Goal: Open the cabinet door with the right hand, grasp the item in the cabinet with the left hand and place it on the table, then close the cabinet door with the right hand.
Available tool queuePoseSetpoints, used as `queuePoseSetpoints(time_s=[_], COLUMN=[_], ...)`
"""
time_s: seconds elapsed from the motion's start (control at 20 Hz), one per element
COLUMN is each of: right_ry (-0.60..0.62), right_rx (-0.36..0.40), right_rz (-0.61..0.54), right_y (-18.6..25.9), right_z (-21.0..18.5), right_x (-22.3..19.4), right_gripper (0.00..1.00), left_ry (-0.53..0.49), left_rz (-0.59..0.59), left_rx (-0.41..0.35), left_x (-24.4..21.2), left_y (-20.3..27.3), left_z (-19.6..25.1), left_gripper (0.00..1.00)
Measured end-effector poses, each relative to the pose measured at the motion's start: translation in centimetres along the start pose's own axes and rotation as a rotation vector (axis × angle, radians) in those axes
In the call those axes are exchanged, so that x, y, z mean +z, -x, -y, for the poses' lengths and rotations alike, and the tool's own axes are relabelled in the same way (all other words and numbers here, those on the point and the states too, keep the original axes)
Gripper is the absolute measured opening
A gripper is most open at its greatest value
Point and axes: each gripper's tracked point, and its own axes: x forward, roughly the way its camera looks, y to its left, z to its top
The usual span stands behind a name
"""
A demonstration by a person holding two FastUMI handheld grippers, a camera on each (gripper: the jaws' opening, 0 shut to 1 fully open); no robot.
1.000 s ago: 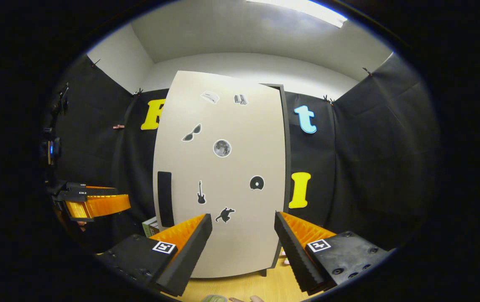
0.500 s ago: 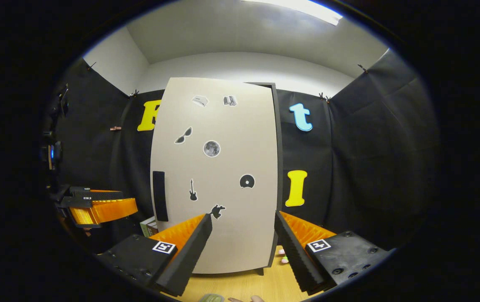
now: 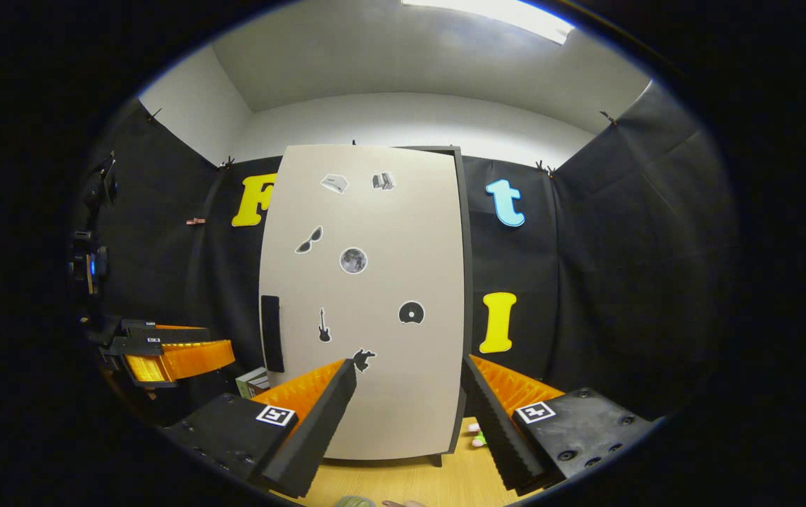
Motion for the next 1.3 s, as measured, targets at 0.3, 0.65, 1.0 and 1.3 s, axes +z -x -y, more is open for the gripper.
queuePoseSetpoints(time_s=[0.3,0.65,1.0,1.3], right_ry=[0.027,0.038,0.018,0.027], right_rx=[0.028,0.021,0.019,0.015], right_rz=[0.000,0.001,-0.010,-0.006], right_y=[0.0,-0.1,-0.2,0.1], right_z=[-1.0,-1.0,-1.1,-1.1], right_x=[0.0,0.0,-0.1,0.1], right_gripper=[0.98,0.98,0.98,0.98], left_ry=[-0.023,-0.023,-0.032,-0.043], left_rz=[0.000,0.010,0.077,0.082], left_rx=[0.011,0.019,0.017,0.070], left_x=[-0.1,0.1,1.4,1.0], left_y=[0.1,0.1,0.5,0.4], left_z=[-0.2,-0.5,-0.5,-1.6], left_gripper=[0.95,0.95,0.95,0.94])
